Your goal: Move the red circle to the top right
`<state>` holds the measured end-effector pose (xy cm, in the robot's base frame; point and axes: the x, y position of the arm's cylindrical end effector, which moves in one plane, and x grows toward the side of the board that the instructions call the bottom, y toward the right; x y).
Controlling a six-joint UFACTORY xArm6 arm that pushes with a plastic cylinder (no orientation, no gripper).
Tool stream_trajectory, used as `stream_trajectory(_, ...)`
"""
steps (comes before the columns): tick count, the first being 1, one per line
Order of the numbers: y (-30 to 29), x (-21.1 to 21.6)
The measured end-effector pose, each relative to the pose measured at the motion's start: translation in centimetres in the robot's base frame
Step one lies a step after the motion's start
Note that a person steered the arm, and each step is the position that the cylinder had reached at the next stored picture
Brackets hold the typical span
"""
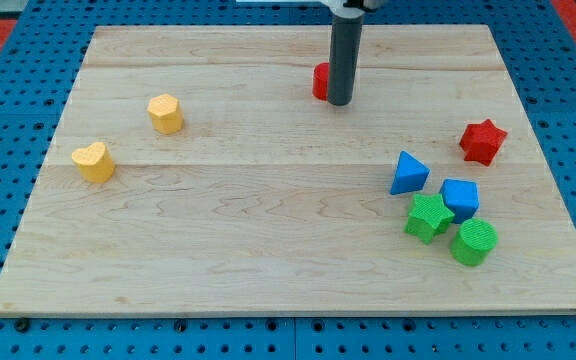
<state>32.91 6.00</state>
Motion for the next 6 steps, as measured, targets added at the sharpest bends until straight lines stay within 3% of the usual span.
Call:
stream_trajectory(2,-8.0,-2.2)
stream_trajectory(3,-4.1,-6.1)
stream_trajectory(4,7.8,-6.2)
stream_trajectory(6,8.4,-6.0)
